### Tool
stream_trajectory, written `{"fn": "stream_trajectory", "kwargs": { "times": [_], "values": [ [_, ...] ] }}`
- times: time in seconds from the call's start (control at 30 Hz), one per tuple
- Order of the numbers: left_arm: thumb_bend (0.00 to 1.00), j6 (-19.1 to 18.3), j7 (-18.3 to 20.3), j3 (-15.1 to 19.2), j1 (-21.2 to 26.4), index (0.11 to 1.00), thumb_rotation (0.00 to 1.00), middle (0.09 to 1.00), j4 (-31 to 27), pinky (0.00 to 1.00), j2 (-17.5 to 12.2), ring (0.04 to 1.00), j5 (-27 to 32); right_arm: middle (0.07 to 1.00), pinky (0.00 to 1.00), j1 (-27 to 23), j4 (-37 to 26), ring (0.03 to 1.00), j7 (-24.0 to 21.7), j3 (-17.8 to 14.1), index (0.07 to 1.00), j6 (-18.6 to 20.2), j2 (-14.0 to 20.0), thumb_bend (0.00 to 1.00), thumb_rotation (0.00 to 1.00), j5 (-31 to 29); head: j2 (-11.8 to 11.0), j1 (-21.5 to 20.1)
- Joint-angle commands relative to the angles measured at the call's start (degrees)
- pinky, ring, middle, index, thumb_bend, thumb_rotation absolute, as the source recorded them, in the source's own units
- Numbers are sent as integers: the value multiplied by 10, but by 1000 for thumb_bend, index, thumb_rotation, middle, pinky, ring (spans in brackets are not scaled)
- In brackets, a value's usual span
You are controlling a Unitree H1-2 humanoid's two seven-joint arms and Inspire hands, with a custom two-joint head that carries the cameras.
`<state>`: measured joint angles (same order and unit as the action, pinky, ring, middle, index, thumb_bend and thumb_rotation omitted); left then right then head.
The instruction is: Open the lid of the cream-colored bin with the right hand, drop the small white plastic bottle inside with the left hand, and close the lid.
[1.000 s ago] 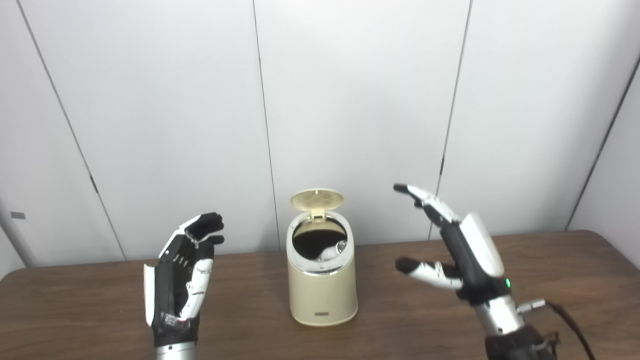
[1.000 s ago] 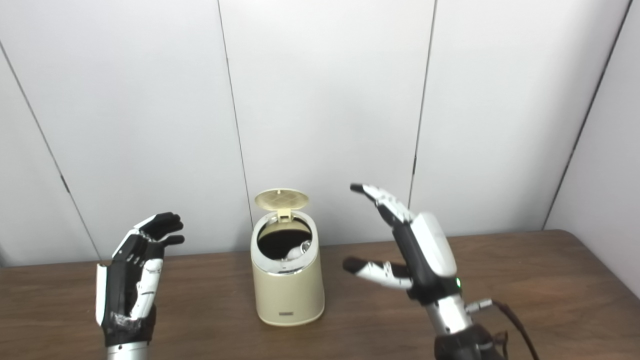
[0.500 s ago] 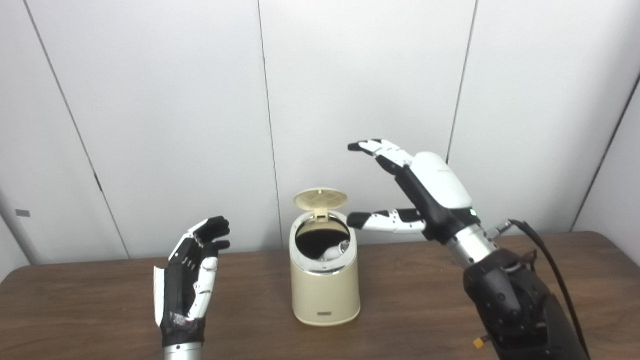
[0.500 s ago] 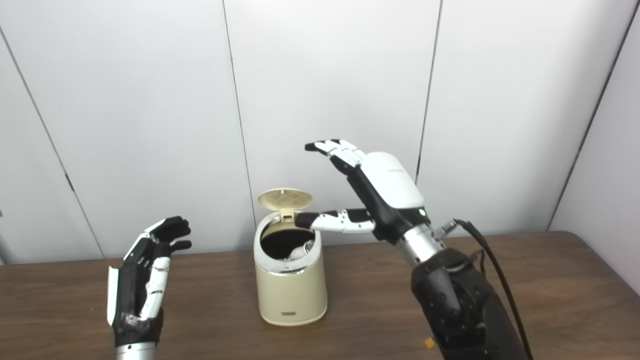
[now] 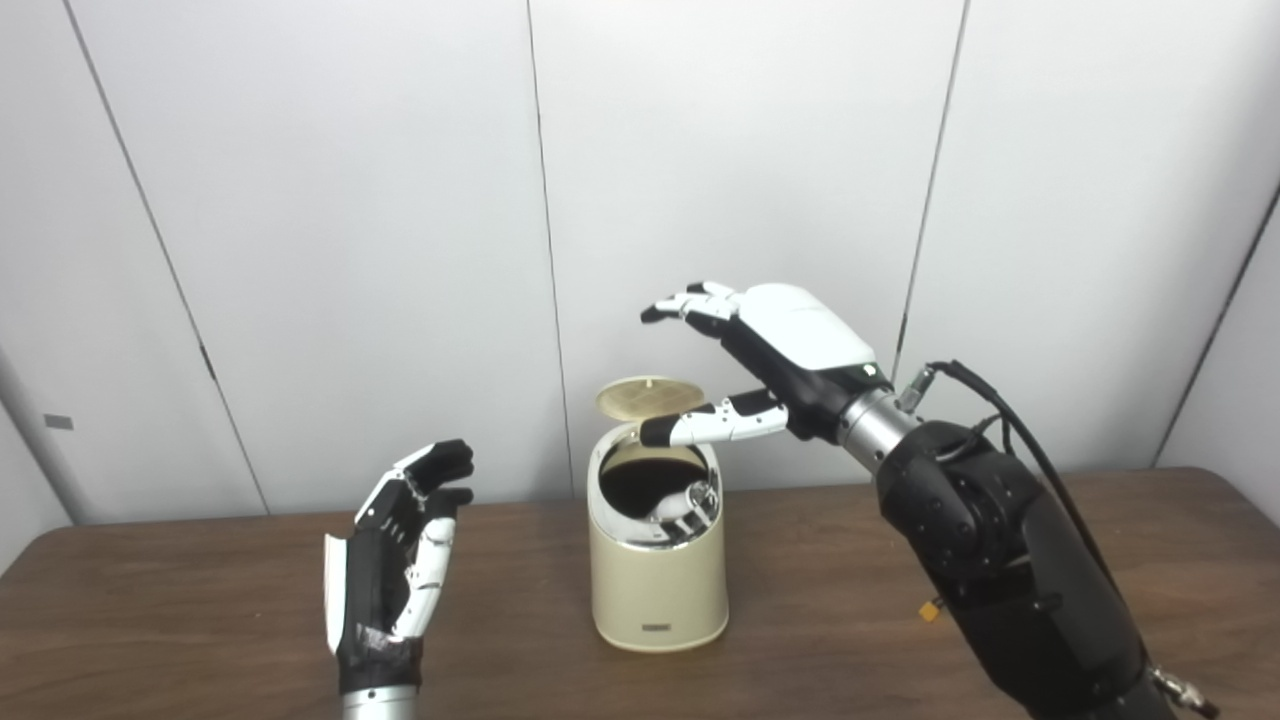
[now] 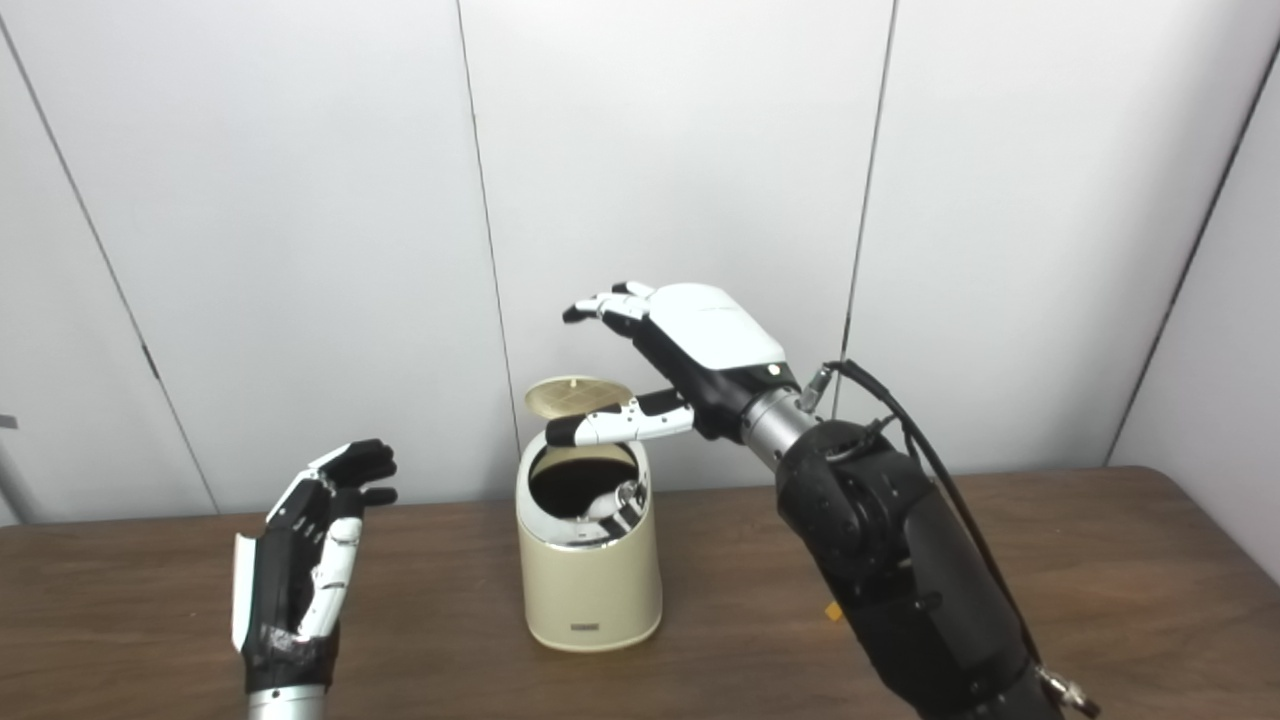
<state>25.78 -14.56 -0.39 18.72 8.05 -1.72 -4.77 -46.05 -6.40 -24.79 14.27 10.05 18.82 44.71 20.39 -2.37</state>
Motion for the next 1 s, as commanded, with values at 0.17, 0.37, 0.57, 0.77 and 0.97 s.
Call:
{"fn": "stream_trajectory", "kwargs": {
  "times": [0.17,0.37,0.57,0.77,0.97],
  "values": [
    [464,10,1,3,22,699,648,713,-16,626,7,713,-19,893,940,-47,23,945,-18,19,856,7,8,942,893,8,-1,0],
    [465,10,3,2,22,702,651,717,-18,626,7,713,-21,907,958,-48,33,960,-42,36,861,10,14,955,919,12,1,0],
    [471,11,5,4,23,702,672,717,-17,629,8,715,-20,888,949,-37,21,955,-52,40,849,13,17,949,938,16,3,0],
    [473,10,8,4,22,700,668,716,-20,634,8,717,-18,879,952,-16,-5,939,-57,36,836,21,19,914,919,20,6,-3],
    [487,11,15,7,20,704,677,716,-25,633,7,716,-12,871,981,6,-39,943,-67,35,830,38,21,932,940,24,12,-4]
  ]
}}
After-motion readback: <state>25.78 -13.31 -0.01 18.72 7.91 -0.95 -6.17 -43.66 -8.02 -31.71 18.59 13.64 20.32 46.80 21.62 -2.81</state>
